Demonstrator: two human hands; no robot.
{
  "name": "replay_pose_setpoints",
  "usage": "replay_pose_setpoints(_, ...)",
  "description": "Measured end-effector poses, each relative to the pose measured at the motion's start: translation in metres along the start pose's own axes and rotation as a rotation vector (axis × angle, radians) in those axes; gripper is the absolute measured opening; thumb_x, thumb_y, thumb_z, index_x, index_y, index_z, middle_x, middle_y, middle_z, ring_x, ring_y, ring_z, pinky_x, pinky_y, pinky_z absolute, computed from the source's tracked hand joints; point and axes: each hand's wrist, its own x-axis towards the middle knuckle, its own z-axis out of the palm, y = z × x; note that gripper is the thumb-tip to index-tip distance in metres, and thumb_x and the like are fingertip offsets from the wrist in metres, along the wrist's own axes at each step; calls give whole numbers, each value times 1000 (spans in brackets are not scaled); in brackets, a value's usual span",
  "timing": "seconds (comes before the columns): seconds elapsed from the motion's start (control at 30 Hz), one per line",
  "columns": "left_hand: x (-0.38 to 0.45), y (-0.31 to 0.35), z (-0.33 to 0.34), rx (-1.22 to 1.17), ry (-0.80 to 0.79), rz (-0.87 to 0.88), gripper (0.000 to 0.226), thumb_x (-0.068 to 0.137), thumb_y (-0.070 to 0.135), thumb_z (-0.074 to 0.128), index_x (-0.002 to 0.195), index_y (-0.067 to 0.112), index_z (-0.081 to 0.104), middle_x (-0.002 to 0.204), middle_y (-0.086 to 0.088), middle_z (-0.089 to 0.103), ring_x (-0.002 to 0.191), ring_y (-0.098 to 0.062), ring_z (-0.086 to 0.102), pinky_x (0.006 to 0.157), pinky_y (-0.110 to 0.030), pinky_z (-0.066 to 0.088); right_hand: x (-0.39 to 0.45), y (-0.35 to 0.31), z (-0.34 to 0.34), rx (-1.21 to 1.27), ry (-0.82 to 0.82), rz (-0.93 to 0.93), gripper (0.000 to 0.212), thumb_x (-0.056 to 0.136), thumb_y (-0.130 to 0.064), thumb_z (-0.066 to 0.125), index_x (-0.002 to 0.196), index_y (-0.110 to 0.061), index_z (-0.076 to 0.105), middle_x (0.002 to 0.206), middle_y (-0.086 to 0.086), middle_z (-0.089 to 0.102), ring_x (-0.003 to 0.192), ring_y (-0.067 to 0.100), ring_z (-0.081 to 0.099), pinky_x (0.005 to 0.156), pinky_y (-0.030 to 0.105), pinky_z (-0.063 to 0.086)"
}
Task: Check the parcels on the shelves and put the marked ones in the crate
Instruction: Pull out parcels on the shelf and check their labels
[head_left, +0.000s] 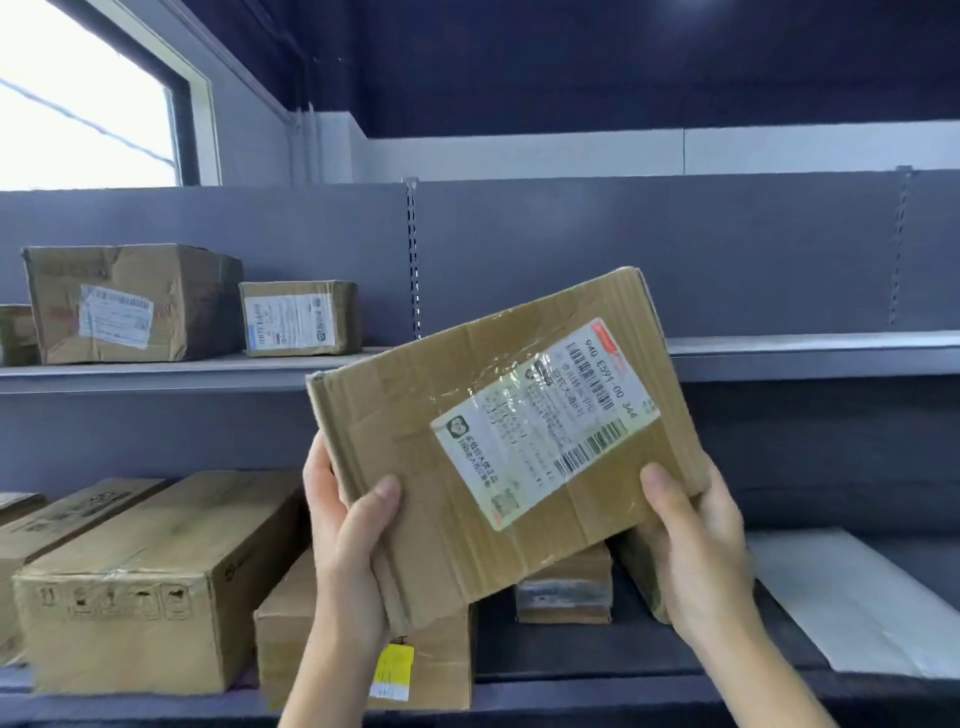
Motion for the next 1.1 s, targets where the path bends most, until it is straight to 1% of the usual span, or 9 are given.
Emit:
replay_pose_setpoints(0.13, -21, -14, 12, -12, 102, 26, 87, 55, 33, 63, 136, 27, 34, 98, 12, 67, 91, -12, 64, 75, -36, 56, -3, 2, 21, 252, 184, 122, 65, 62, -37, 70, 124, -32, 50, 109, -4, 66, 107, 19, 60, 82, 38, 49)
replay_pose_setpoints(0.3, -41, -26, 25, 38, 118, -7, 88, 48, 44, 77, 123, 46, 31, 110, 13, 58, 98, -5, 60, 74, -23, 54, -18, 7, 45, 358, 149, 271, 62, 66, -37, 62, 125, -37, 46, 111, -3, 68, 97, 17, 66, 79, 45, 54)
replay_pose_setpoints(0.43, -40, -21, 15, 27, 87, -64, 118, 38, 58, 83, 135, 34, 20, 113, 8, 56, 96, -1, 60, 74, -23, 53, -15, 6, 43, 388, 151, 219, 45, 76, -30, 58, 121, -28, 54, 112, -1, 69, 101, 18, 66, 86, 44, 52)
replay_pose_setpoints(0.53, -29, -12, 0, 32, 82, -112, 109, 48, 54, 74, 139, 42, 16, 123, 3, 54, 105, -13, 54, 83, -44, 44, -11, 4, 40, 391, 117, 121, 31, 89, -18, 49, 119, -21, 56, 114, 0, 68, 106, 16, 63, 89, 35, 52)
replay_pose_setpoints(0.67, -12, 2, -12, 204, 15, -157, 106, 36, 80, 68, 124, 26, 47, 117, 4, 56, 105, -20, 55, 81, -48, 44, -6, 1, 35, 333, 141, 5, 31, 90, -17, 48, 120, -16, 55, 115, 2, 67, 107, 18, 63, 83, 29, 55)
replay_pose_setpoints(0.73, -3, 5, -18, 218, 37, -163, 82, 39, 72, 71, 110, 33, 55, 115, 8, 58, 104, -10, 58, 85, -39, 45, -4, -1, 31, 275, 137, -65, 36, 91, -15, 47, 127, -13, 50, 118, 4, 65, 108, 19, 62, 83, 29, 54)
replay_pose_setpoints(0.83, 6, 9, -15, 339, -106, -242, 70, 54, 63, 67, 120, 49, 48, 135, 7, 52, 123, -16, 51, 101, -46, 40, -1, -4, 32, 74, 58, -193, 29, 93, -17, 49, 120, -21, 57, 113, 0, 67, 107, 20, 62, 90, 36, 51)
replay_pose_setpoints(0.93, 2, 5, -7, 388, -246, -292, 58, 65, 54, 66, 120, 44, 51, 123, 8, 63, 114, -15, 59, 100, -48, 42, 5, -9, 39, -120, -7, -280, 25, 94, -20, 50, 115, -24, 62, 108, -5, 70, 106, 14, 63, 93, 39, 49)
replay_pose_setpoints(1.1, -5, 0, -5, 294, -144, -399, 50, 73, 44, 61, 122, 36, 52, 118, 4, 67, 110, -20, 62, 99, -50, 43, 19, -19, 46, -215, -165, -238, 36, 93, -21, 51, 127, -12, 55, 117, -3, 66, 113, 11, 59, 101, 42, 45)
